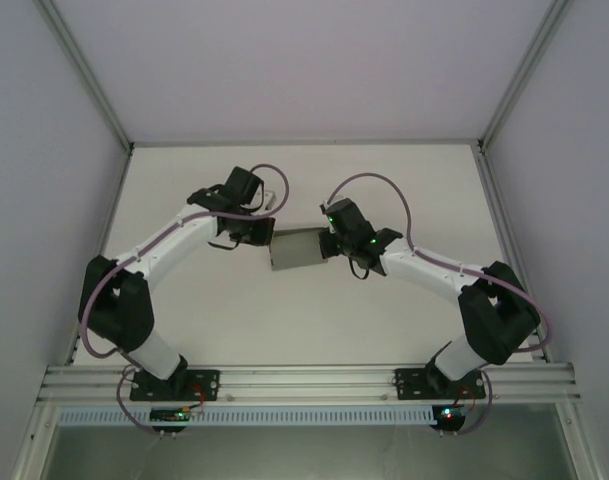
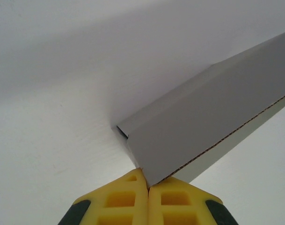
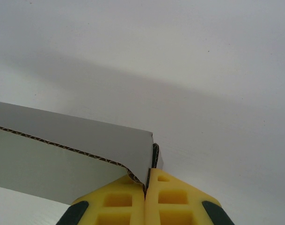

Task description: Assemble paper box

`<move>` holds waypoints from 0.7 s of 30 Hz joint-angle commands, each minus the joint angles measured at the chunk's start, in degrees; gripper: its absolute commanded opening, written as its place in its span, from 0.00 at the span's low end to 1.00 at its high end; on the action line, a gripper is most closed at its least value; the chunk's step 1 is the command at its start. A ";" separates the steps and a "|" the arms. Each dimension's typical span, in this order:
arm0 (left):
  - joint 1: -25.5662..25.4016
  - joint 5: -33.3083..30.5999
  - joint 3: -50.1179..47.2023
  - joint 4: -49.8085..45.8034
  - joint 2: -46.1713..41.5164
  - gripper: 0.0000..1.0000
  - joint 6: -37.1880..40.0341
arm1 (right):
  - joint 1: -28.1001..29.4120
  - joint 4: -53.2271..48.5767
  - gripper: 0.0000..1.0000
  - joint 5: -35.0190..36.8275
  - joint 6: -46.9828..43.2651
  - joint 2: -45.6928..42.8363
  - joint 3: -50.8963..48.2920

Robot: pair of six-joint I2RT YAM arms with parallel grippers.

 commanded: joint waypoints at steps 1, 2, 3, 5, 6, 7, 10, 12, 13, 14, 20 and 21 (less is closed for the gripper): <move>1.66 10.83 3.29 -6.04 1.96 0.00 -5.60 | 1.71 -10.21 0.00 -2.46 1.09 2.42 -1.52; 2.13 10.95 4.54 -7.72 2.49 0.00 -6.61 | 1.93 -10.13 0.00 -2.15 1.09 2.41 -1.68; 2.45 11.07 5.18 -8.37 2.84 0.00 -7.25 | 2.13 -10.12 0.00 -1.85 1.09 2.41 -1.74; 2.75 14.00 5.85 -8.24 3.22 0.00 -7.68 | 2.46 -9.78 0.00 -1.53 1.09 2.54 -1.95; 2.72 15.04 6.38 -8.63 3.54 0.00 -8.13 | 2.59 -9.68 0.00 -1.49 1.09 2.64 -1.97; 2.79 16.07 7.11 -9.05 3.89 0.00 -8.13 | 2.68 -9.55 0.00 -1.44 1.17 2.70 -2.08; 2.83 13.99 7.01 -9.65 4.04 0.00 -8.36 | 2.73 -9.27 0.00 -1.15 1.18 2.26 -2.66; 2.71 11.35 4.93 -8.19 3.53 0.00 -9.05 | 2.85 -8.35 0.00 -1.18 1.12 1.73 -3.54; 2.55 10.69 3.72 -7.15 3.42 0.00 -9.10 | 2.85 -7.84 0.00 -1.25 1.26 1.45 -3.95; 2.12 9.51 2.21 -5.75 3.15 0.00 -9.21 | 2.81 -7.19 0.00 -1.42 1.27 1.29 -4.40; -1.35 3.31 -7.81 4.39 -0.07 0.00 -10.60 | 2.93 -3.52 0.00 -0.82 1.49 1.09 -6.99; -1.97 2.38 -9.42 5.61 -0.67 0.00 -11.09 | 3.07 -2.97 0.00 -0.89 1.44 1.09 -7.42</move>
